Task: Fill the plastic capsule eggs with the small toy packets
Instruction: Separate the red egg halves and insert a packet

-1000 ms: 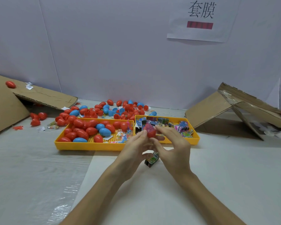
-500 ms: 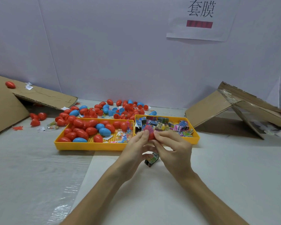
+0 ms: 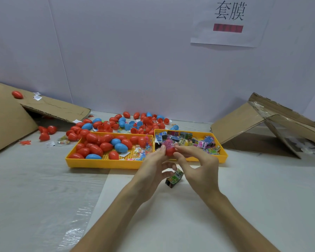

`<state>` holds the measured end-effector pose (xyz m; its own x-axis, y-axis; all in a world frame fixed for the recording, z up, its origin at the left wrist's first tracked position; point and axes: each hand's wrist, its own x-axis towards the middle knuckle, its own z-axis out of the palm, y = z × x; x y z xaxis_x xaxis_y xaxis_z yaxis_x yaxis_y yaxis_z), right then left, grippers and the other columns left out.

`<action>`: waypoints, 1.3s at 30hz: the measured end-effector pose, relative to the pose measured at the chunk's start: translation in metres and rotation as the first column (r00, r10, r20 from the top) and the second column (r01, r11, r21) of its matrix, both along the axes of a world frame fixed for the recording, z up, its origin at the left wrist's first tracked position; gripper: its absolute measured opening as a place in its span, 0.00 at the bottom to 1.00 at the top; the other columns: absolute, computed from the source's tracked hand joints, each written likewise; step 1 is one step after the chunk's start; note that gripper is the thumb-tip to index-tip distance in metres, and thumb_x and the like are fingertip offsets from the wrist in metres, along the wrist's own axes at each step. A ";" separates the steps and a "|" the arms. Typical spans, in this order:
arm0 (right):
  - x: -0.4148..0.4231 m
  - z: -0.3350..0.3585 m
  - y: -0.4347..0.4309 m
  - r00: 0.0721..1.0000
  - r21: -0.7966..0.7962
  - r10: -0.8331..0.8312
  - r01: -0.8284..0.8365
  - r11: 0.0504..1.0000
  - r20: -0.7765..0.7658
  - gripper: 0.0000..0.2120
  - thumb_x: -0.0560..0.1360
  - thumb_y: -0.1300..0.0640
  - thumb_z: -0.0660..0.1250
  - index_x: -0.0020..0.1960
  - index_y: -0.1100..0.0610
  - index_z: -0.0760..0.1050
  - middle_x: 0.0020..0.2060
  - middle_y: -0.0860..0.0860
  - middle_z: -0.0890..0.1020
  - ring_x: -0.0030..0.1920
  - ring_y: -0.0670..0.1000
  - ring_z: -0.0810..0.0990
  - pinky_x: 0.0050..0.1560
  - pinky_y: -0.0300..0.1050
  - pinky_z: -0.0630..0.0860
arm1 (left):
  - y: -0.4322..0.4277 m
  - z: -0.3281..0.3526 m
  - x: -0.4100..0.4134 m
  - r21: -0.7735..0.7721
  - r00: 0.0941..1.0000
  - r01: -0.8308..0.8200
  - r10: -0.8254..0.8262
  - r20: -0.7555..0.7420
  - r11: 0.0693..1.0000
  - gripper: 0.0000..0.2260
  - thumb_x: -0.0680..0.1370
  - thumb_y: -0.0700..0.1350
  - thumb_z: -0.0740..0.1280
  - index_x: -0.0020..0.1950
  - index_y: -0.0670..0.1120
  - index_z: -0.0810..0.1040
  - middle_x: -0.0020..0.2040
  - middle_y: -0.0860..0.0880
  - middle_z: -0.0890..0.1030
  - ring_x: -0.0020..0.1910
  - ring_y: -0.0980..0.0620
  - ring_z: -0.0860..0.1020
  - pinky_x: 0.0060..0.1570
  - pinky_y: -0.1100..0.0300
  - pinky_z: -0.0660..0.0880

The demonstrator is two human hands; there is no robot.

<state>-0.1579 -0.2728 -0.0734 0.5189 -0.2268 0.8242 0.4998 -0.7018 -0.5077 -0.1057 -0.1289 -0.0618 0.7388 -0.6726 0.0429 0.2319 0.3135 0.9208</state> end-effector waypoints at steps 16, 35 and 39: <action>-0.002 0.000 -0.011 0.993 -0.241 -0.100 0.114 0.964 0.068 0.05 0.73 0.67 0.75 0.47 0.60 0.83 0.41 0.49 0.85 0.43 0.42 0.81 0.47 0.32 0.78 | -0.005 -0.002 -0.002 0.118 0.983 -0.114 0.095 0.158 0.986 0.19 0.84 0.55 0.59 0.56 0.41 0.81 0.36 0.49 0.76 0.33 0.54 0.74 0.35 0.62 0.74; -0.003 0.004 -0.008 0.992 -0.344 -0.117 0.123 0.931 0.039 0.01 0.76 0.63 0.67 0.45 0.60 0.77 0.37 0.50 0.79 0.36 0.48 0.77 0.38 0.41 0.76 | -0.006 0.000 -0.003 0.140 0.988 -0.070 0.049 0.148 0.988 0.19 0.84 0.54 0.58 0.50 0.40 0.80 0.33 0.51 0.76 0.33 0.55 0.73 0.35 0.63 0.72; -0.003 0.004 -0.007 0.992 -0.330 -0.121 0.127 0.935 0.037 0.03 0.73 0.66 0.70 0.45 0.61 0.77 0.38 0.51 0.80 0.37 0.46 0.76 0.39 0.38 0.76 | -0.005 0.000 -0.004 0.133 0.990 -0.059 0.041 0.134 0.989 0.19 0.85 0.54 0.58 0.49 0.41 0.79 0.33 0.50 0.76 0.33 0.56 0.73 0.35 0.64 0.72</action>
